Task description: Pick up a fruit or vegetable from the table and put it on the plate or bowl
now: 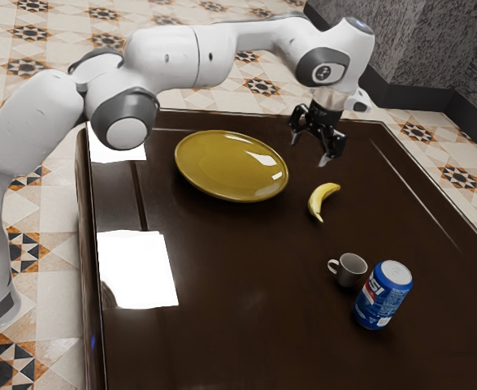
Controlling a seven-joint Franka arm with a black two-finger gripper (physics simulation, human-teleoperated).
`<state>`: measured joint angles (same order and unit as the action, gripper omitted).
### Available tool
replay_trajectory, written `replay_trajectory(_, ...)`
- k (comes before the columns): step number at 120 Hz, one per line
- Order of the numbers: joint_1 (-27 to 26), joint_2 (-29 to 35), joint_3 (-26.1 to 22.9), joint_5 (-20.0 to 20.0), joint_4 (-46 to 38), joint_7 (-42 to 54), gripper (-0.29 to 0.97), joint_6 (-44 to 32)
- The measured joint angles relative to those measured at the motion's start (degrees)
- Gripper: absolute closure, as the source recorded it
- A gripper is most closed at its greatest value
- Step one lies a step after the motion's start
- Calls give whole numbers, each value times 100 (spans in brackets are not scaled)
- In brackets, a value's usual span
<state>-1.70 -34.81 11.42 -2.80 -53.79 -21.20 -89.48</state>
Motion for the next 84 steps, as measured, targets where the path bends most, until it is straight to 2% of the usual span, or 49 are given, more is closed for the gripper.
replay_trajectory(14, 8, -468, 159, -355, 425, -114, 0, 105)
replay_trajectory(31, -66, -600, 239, -686, 195, -267, 0, -181)
replay_trajectory(50, -104, -615, 222, -809, 118, -365, 0, -424)
replay_trajectory(84, -18, -1131, 188, -962, 318, -551, 0, -673)
